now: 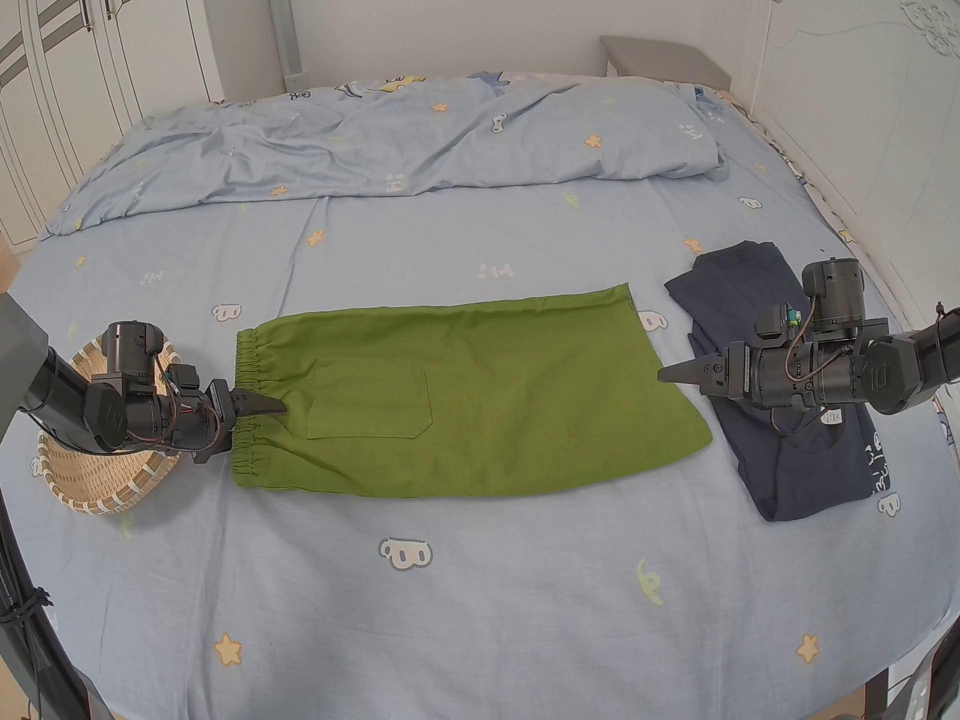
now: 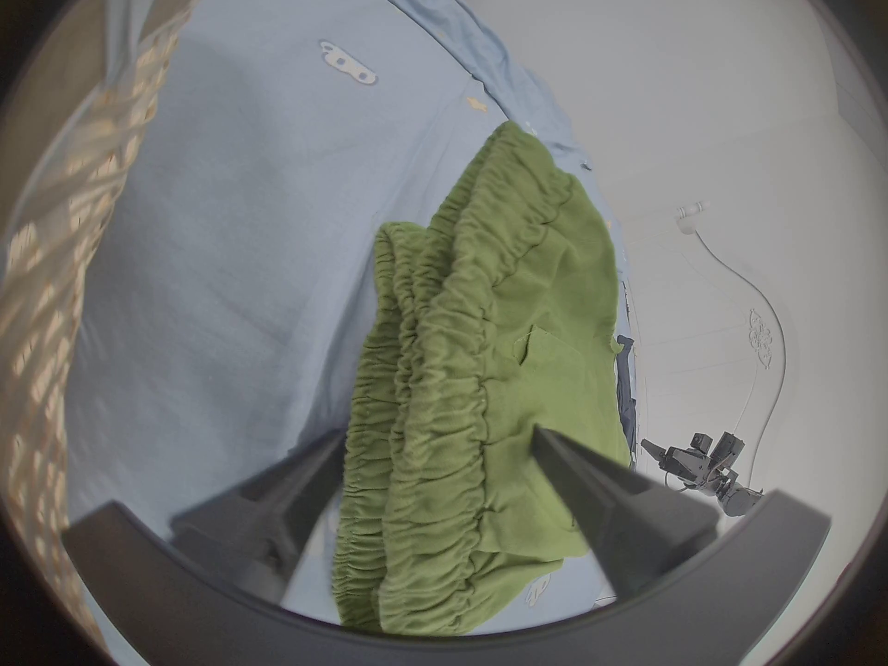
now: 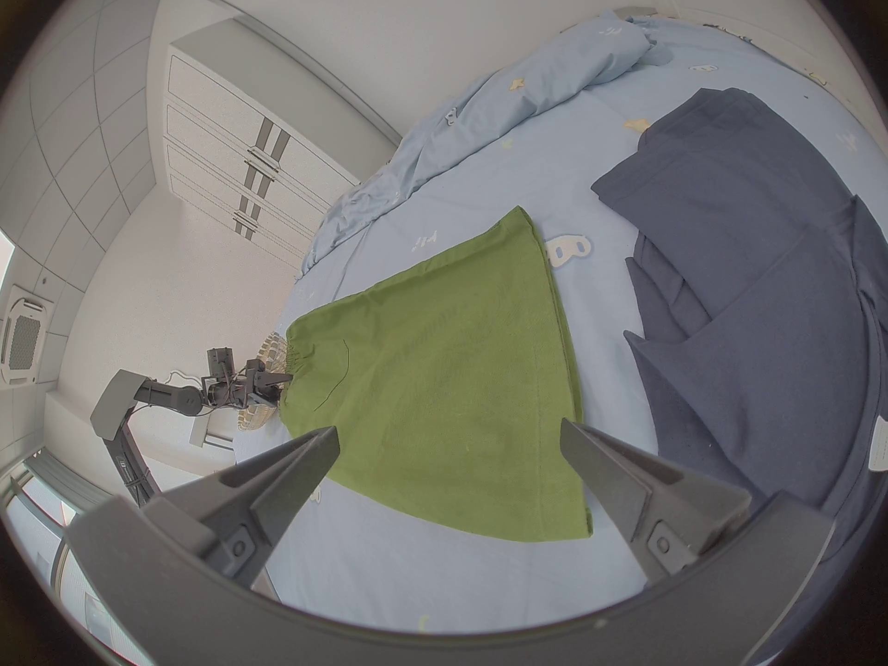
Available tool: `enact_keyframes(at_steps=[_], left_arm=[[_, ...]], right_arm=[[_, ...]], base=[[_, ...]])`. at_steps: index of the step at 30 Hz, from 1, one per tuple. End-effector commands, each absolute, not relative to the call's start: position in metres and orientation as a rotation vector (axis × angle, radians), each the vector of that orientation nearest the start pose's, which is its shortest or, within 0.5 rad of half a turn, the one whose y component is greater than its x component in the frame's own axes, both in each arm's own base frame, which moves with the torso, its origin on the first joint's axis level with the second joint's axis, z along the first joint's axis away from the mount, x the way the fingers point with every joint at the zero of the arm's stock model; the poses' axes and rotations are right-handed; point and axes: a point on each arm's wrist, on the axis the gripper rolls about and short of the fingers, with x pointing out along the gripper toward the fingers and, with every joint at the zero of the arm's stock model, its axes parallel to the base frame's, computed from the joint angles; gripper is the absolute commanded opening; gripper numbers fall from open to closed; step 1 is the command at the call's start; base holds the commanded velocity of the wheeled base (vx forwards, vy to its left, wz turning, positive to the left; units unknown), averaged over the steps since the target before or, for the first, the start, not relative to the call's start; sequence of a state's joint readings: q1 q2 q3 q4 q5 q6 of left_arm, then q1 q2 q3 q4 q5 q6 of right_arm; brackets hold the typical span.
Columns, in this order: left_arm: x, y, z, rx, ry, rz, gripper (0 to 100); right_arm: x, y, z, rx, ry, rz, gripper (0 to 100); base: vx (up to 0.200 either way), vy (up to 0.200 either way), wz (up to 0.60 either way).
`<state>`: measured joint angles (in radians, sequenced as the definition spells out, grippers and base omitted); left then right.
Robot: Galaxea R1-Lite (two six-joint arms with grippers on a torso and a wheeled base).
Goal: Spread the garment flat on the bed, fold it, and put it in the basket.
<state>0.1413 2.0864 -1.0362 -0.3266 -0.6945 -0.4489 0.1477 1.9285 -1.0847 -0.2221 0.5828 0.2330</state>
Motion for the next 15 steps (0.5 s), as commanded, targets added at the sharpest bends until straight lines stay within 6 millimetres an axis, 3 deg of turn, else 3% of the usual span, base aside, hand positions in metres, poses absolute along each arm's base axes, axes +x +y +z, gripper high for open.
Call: enact_keyframes(at_steps=[1,12,15], left_arm=[[0.375,0.037,0.077,-0.747,0.792,-0.396,0],[0.376,0.040,0.085,-0.784,0.757,-0.422,0],[0.374,0.039,0.095,-0.794,0.740,-0.423,0]], right_arm=[[0.352,0.064,0.143,0.353,0.701,0.631,100],[0.355,0.061,0.142,0.355,0.698,0.621,100],[0.365,0.054,0.130,0.358,0.719,0.590,100]], base=[[0.000,0.000,0.00],[0.000,0.000,0.00],[0.000,0.000,0.00]])
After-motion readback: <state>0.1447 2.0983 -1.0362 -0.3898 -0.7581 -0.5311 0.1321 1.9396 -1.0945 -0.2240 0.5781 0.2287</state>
